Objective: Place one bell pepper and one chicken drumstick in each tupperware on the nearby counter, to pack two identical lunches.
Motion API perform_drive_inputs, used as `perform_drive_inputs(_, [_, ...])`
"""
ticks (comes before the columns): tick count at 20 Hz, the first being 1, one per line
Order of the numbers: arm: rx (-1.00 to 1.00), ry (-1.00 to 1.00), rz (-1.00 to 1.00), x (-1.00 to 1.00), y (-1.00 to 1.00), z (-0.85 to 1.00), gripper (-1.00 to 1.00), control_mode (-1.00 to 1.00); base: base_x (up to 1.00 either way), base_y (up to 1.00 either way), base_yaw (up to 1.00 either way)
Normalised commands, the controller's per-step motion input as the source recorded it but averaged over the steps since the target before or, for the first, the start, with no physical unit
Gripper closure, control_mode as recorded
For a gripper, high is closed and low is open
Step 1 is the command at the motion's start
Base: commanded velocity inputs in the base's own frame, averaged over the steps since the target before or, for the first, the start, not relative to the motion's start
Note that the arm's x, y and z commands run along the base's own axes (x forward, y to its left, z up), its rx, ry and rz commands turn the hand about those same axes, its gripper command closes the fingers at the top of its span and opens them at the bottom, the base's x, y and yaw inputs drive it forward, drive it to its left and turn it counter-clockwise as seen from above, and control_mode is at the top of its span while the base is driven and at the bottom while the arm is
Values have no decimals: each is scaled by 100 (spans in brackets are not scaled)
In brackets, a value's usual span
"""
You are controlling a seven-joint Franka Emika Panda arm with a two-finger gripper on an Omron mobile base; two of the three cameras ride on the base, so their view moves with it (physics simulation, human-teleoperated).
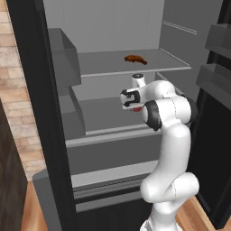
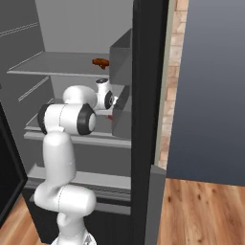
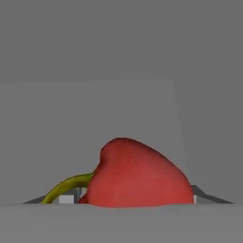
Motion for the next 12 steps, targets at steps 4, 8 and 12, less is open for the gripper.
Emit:
perform_drive_inputs(4, [0,0,0,-44,0,-12,100,-100,0,0,0])
perform_drive_inputs(8, [0,-9,3,-98,14,-15,100,-100,0,0,0])
perform_drive_inputs(12, [0,-16,1,-100,28,-8,100,-100,0,0,0])
